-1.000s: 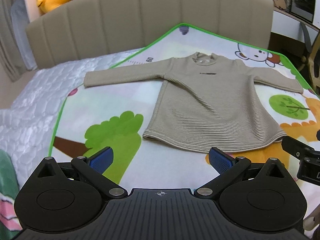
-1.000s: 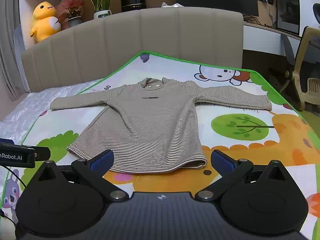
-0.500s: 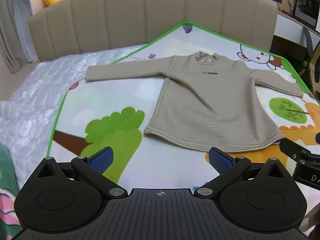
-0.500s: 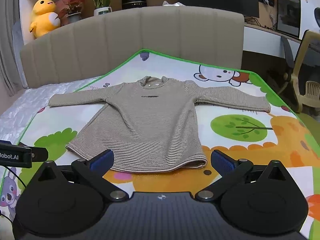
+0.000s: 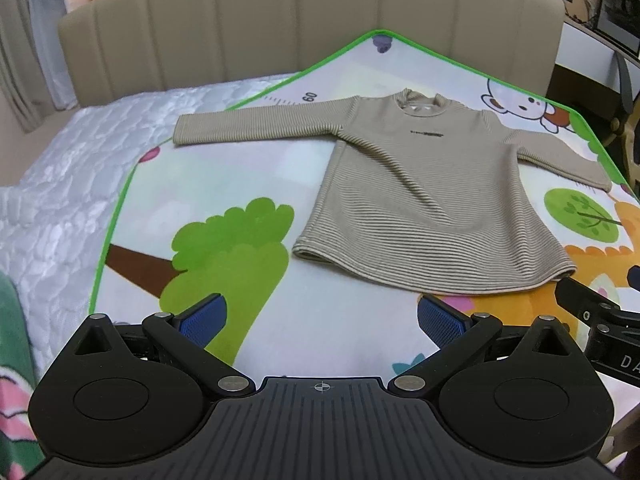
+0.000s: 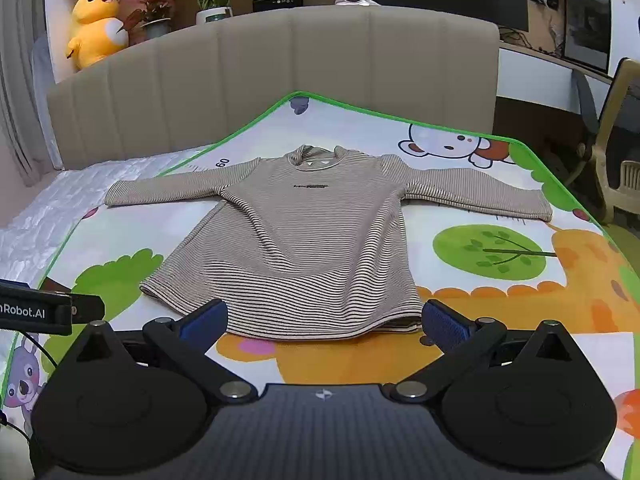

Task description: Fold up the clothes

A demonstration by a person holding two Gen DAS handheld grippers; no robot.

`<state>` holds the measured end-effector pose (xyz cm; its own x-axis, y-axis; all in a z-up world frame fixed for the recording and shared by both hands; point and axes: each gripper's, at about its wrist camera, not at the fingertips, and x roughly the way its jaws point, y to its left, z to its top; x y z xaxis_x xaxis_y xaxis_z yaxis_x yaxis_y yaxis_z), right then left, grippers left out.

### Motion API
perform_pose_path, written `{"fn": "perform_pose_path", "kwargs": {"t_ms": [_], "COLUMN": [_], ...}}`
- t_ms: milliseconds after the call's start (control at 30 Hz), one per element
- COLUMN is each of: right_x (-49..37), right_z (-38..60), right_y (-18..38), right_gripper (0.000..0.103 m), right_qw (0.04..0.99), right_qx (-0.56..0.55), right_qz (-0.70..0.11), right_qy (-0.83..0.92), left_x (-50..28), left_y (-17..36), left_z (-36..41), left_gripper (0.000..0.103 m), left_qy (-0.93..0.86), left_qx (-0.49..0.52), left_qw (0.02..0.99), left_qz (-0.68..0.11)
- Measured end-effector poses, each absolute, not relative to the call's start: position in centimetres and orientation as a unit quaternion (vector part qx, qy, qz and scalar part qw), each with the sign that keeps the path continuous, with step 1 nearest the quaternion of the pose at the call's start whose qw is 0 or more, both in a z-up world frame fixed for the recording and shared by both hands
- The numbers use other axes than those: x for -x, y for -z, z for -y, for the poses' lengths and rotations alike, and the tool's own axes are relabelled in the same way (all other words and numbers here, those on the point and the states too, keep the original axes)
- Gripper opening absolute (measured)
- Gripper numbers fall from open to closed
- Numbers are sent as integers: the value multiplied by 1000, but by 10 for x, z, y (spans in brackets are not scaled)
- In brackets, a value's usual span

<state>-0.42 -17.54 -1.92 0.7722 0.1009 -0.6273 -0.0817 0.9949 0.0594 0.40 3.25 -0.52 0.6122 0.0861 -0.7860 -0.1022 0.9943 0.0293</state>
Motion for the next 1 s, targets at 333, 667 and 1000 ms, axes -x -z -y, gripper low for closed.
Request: {"fn": "perform_pose_path", "kwargs": {"t_ms": [333, 667, 1000], "right_x": [4, 4, 3], "right_z": [178, 178, 180], "right_y": [19, 20, 21], "right_gripper": [103, 103, 103], "right_qw": [940, 939, 937], "right_qx": [-20, -23, -30], "right_qz": [-336, -340, -344], "right_qy": [-48, -47, -46], "left_x": [-5, -5, -5], "left_y": [5, 8, 9], "left_z": [-32, -34, -34], "left_gripper": [103, 103, 103], "left_qy": [-52, -49, -48], "left_qx": [9, 11, 11], "left_qw": [896, 893, 892], "left_qz": [-441, -447, -450]}}
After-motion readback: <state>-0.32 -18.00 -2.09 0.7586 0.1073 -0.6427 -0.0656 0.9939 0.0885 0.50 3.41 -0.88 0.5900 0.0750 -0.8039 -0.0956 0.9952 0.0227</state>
